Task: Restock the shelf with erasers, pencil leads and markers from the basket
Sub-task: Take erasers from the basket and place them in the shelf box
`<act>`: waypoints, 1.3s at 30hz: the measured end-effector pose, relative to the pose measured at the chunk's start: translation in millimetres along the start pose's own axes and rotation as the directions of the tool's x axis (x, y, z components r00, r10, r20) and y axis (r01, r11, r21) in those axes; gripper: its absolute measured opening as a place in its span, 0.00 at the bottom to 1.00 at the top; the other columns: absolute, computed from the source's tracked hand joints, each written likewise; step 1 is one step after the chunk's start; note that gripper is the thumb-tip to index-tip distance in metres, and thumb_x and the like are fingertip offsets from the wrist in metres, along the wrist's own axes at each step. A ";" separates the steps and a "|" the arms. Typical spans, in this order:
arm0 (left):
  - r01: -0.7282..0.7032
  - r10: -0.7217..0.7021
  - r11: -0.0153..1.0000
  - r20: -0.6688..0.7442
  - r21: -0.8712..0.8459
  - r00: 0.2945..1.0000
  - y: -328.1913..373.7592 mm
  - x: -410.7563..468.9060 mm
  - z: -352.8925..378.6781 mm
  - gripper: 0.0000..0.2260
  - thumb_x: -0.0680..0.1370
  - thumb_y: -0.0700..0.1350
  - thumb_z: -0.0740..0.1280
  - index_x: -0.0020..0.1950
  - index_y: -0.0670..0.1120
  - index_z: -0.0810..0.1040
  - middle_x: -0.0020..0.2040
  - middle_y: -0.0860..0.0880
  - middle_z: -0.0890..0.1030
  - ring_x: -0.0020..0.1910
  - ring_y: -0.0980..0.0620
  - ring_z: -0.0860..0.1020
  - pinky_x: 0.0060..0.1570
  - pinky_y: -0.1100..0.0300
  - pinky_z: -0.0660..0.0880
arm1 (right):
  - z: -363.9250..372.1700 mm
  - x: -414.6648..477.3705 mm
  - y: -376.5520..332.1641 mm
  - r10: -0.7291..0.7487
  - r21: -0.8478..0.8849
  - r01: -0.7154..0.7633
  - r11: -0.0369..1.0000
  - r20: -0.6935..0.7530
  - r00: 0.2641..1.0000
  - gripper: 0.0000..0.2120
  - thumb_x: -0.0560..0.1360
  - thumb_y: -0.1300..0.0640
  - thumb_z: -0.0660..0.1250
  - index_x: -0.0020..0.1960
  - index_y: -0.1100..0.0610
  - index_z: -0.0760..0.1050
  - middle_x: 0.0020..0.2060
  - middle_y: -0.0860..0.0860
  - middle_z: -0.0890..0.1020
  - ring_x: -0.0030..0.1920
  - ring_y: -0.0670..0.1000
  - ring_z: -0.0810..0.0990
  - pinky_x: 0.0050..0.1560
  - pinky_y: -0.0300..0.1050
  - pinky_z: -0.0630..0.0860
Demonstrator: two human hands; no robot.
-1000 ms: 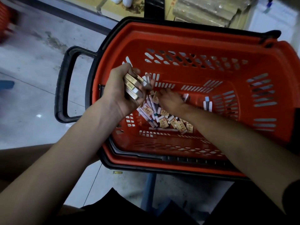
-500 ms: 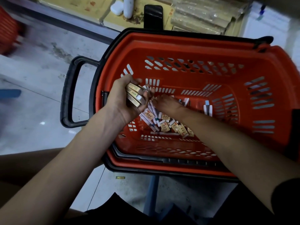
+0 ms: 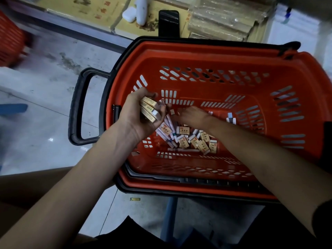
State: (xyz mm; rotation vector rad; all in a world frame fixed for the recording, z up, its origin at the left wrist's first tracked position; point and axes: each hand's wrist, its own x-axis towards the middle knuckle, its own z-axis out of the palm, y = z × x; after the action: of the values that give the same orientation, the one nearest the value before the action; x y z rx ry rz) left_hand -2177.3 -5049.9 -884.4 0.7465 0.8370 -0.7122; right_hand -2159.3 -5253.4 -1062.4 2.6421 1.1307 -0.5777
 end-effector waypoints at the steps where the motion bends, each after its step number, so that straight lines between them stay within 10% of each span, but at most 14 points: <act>1: 0.003 -0.003 1.000 -0.004 -0.001 1.000 -0.3 1.3 -0.1 0.01 0.76 0.41 0.66 0.44 0.44 0.76 0.40 0.39 0.83 0.58 0.51 0.74 0.38 0.64 0.78 | 1.2 -3.5 0.7 0.015 0.038 -0.014 0.999 -0.027 1.000 0.24 0.80 0.62 0.65 0.74 0.50 0.66 0.57 0.54 0.78 0.52 0.55 0.82 0.40 0.46 0.69; 4: 0.000 0.000 1.000 -0.015 0.001 1.000 0.7 4.5 0.6 0.02 0.76 0.41 0.68 0.46 0.44 0.78 0.43 0.41 0.81 0.57 0.50 0.76 0.38 0.62 0.79 | 6.5 -11.7 1.8 0.173 0.310 -0.122 0.943 -0.142 0.975 0.15 0.80 0.62 0.63 0.65 0.53 0.76 0.52 0.53 0.80 0.47 0.54 0.84 0.40 0.42 0.71; 9: -0.004 0.007 0.996 -0.027 0.084 1.000 -1.0 1.1 8.0 0.13 0.77 0.39 0.67 0.59 0.43 0.84 0.50 0.41 0.77 0.48 0.49 0.78 0.36 0.59 0.80 | -14.9 -36.6 -2.5 0.557 0.832 -0.137 0.537 -0.227 0.799 0.06 0.77 0.66 0.70 0.49 0.56 0.81 0.43 0.43 0.87 0.44 0.36 0.84 0.48 0.36 0.81; 16: -0.032 0.021 0.982 0.063 0.186 0.998 -3.2 -14.2 31.9 0.17 0.77 0.38 0.64 0.62 0.50 0.84 0.55 0.40 0.77 0.40 0.48 0.79 0.33 0.61 0.76 | -136.5 -105.8 7.9 0.781 0.967 0.071 0.244 -0.239 0.577 0.08 0.71 0.68 0.75 0.46 0.58 0.81 0.39 0.44 0.83 0.37 0.43 0.83 0.34 0.41 0.80; 23: -0.154 0.118 0.986 0.415 0.055 0.902 -1.2 -60.6 120.0 0.14 0.82 0.48 0.66 0.62 0.41 0.81 0.50 0.43 0.83 0.43 0.49 0.82 0.39 0.59 0.82 | -266.4 -176.1 24.8 0.715 0.823 0.131 0.552 -0.549 0.433 0.10 0.70 0.63 0.76 0.48 0.52 0.83 0.41 0.43 0.84 0.42 0.42 0.82 0.41 0.34 0.75; 27: -0.236 0.192 0.972 0.564 0.006 0.803 4.4 -82.2 166.0 0.17 0.83 0.55 0.65 0.61 0.43 0.78 0.50 0.46 0.80 0.45 0.52 0.79 0.42 0.60 0.79 | -301.2 -208.9 30.7 0.617 0.687 0.042 0.725 -0.676 0.403 0.09 0.71 0.63 0.72 0.49 0.53 0.82 0.41 0.45 0.85 0.42 0.44 0.83 0.45 0.47 0.78; 31: -0.314 0.238 0.949 0.627 0.011 0.742 4.5 -98.3 200.3 0.18 0.81 0.52 0.70 0.66 0.46 0.73 0.60 0.43 0.75 0.53 0.50 0.76 0.52 0.57 0.74 | -329.8 -233.6 43.2 0.641 0.717 -0.007 0.697 -0.618 0.455 0.08 0.73 0.61 0.71 0.48 0.49 0.80 0.39 0.44 0.83 0.41 0.43 0.81 0.42 0.46 0.76; 39: -0.335 0.258 0.942 0.598 0.017 0.758 24.4 -128.3 249.3 0.05 0.74 0.46 0.70 0.46 0.45 0.80 0.41 0.48 0.82 0.41 0.51 0.81 0.43 0.58 0.78 | -362.0 -259.1 59.4 0.648 0.756 -0.021 0.654 -0.545 0.532 0.15 0.83 0.59 0.61 0.65 0.43 0.71 0.51 0.47 0.83 0.47 0.49 0.82 0.47 0.53 0.81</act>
State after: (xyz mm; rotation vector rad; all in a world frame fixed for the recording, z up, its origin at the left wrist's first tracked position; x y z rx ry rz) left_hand -2124.2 -5204.4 -655.3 0.6897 0.0927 -0.6557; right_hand -2180.9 -5339.0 -622.0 3.8367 0.3911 0.4941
